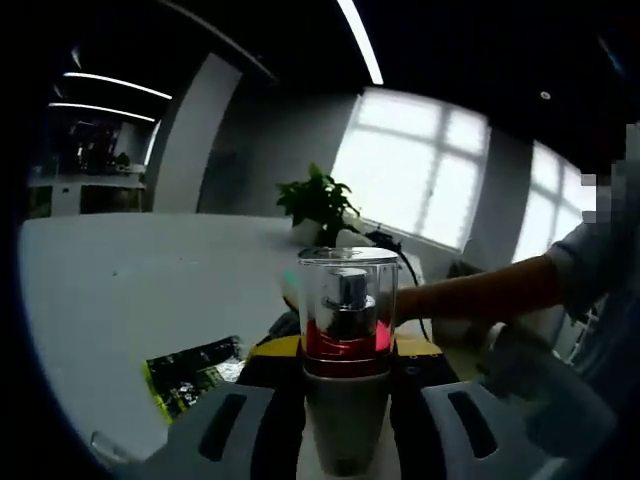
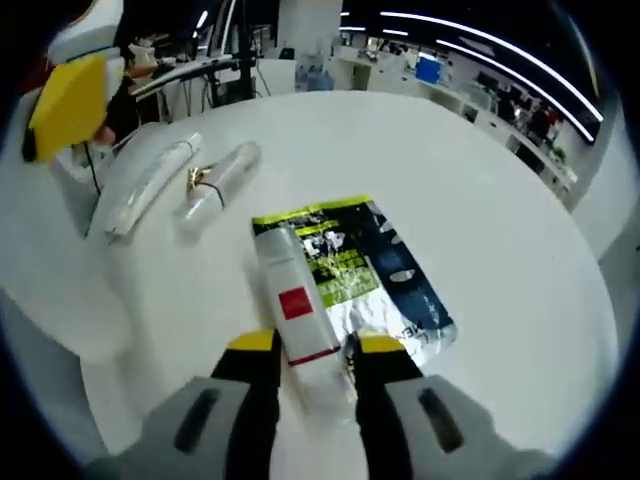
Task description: Arrange the skincare products in the storage area until every visible bottle or jar stands upright without overlapping.
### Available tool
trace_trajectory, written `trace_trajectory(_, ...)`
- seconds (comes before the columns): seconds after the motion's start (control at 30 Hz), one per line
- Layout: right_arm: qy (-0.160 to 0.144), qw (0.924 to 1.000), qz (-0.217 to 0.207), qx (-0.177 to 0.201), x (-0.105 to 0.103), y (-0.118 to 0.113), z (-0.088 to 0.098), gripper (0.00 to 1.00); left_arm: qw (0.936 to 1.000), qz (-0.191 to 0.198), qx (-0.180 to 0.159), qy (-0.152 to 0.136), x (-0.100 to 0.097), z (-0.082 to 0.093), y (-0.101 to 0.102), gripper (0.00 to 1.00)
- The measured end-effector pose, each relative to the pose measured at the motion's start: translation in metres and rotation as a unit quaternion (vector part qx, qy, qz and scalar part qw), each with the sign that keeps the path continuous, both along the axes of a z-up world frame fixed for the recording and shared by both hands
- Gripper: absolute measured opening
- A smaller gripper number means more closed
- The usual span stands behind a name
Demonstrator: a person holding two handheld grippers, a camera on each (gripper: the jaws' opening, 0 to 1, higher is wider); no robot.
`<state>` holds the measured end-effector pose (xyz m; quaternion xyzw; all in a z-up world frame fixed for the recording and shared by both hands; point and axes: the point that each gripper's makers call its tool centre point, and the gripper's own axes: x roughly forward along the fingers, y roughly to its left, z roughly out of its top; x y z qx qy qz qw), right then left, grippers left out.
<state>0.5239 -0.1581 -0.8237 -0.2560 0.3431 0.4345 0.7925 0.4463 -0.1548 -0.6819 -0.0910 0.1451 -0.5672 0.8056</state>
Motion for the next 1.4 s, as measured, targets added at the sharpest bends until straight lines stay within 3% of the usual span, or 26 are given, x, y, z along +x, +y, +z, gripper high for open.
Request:
trace_trajectory(0.13, -0.001, 1.0, -0.001, 0.0, 0.002, -0.002, 0.0, 0.29, 0.9999, -0.005, 0.009, -0.014, 0.003, -0.005, -0.004, 0.28)
trace_trajectory(0.37, 0.0, 1.0, 0.007, 0.001, -0.02, -0.015, 0.004, 0.32, 0.9995, -0.002, 0.027, -0.016, 0.009, -0.021, -0.003, 0.28)
trace_trajectory(0.57, -0.024, 0.9982, -0.028, 0.047, -0.032, -0.039, 0.039, 0.32, 0.9994, -0.004, 0.032, -0.013, 0.009, -0.027, -0.005, 0.28)
trace_trajectory(0.67, -0.012, 0.9965, -0.039, 0.074, -0.043, -0.048, 0.052, 0.32, 0.9995, -0.007, 0.029, -0.008, 0.007, -0.028, -0.007, 0.28)
trace_trajectory(0.73, -0.022, 0.9946, -0.052, 0.088, -0.051, -0.059, 0.066, 0.31, 0.9995, -0.008, 0.029, -0.009, 0.006, -0.028, -0.008, 0.28)
trace_trajectory(0.87, -0.031, 0.9784, -0.079, 0.188, -0.064, -0.059, 0.108, 0.3, 0.9995, -0.014, 0.028, -0.004, 0.004, -0.03, -0.011, 0.28)
trace_trajectory(0.97, -0.022, 0.9559, -0.078, 0.282, -0.077, -0.041, 0.142, 0.31, 0.9995, -0.021, 0.021, 0.01, 0.005, -0.033, -0.015, 0.28)
trace_trajectory(1.07, -0.015, 0.9402, -0.073, 0.332, -0.085, -0.023, 0.16, 0.35, 0.9994, -0.026, 0.022, 0.008, 0.001, -0.034, -0.02, 0.28)
trace_trajectory(1.23, -0.014, 0.9266, -0.06, 0.371, -0.089, 0.001, 0.171, 0.37, 0.9991, -0.04, 0.012, 0.01, -0.01, -0.029, -0.025, 0.28)
trace_trajectory(1.4, -0.016, 0.9302, -0.052, 0.363, -0.087, 0.017, 0.166, 0.38, 0.9987, -0.05, 0.003, 0.007, -0.015, -0.024, -0.029, 0.28)
